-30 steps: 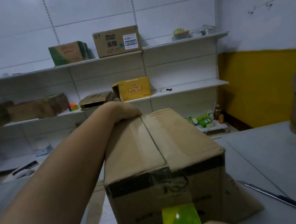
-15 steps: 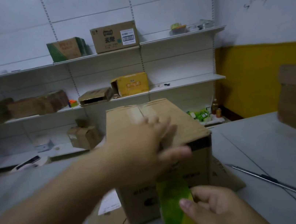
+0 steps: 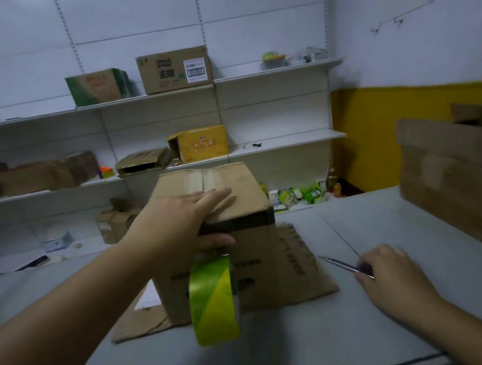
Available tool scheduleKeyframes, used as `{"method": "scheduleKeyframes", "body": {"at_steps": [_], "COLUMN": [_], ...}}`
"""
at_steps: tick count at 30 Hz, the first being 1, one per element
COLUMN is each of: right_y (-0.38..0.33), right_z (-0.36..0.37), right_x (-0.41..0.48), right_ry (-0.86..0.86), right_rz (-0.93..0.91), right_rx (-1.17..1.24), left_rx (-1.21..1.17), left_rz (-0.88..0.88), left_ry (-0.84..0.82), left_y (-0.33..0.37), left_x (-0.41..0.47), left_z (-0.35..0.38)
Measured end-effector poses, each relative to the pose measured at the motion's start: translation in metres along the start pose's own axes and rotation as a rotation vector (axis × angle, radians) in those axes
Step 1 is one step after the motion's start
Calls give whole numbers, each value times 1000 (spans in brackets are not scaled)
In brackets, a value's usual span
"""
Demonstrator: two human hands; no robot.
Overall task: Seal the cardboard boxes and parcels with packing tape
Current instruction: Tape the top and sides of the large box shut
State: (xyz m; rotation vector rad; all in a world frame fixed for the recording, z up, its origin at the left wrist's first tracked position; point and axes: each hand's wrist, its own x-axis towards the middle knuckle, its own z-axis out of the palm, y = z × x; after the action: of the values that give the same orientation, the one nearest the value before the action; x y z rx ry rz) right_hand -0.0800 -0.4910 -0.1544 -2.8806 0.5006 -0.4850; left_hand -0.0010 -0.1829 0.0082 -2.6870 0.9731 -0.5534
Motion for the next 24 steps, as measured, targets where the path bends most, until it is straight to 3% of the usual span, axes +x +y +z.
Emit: {"method": "scheduleKeyframes", "body": {"at_steps": [1,2,4,6,8,11,13,15,19,24], "right_y": [-2,-4,-5,-3,-6,-34,-67,-99,-139,-156], "right_z": [-1,-2,-8,-21,-40,-77,-99,-109,-99,-91], "right_x": [1,1,1,-3,-13,-33,-42,-43,-23,-9], "right_ry": [2,-12,-28,-51,-87,-68,-34,2,189,271], "right_rz": [-13,-22,-30,5,20,-189,-413,-593,-756,-869], "right_rx": [28,43,36,132,434,754,757,613,283,120], "left_rx": [-102,-225,-458,-850,-1372,-1757,-1873,-1937,-1795,-1705], "left_rz": [-20,-21,-68,-301,-537,-743,-772,-720,-604,-505], "left_ry": [-5,90,464,763,835,669,369,160,32,0], "left_y": [-3,-4,1,16,37,50,49,43,40,40], "left_x": [-3,-8,-27,-57,-81,-94,-94,-92,-87,-87], "left_z": [-1,2,12,26,39,57,59,53,49,52]}}
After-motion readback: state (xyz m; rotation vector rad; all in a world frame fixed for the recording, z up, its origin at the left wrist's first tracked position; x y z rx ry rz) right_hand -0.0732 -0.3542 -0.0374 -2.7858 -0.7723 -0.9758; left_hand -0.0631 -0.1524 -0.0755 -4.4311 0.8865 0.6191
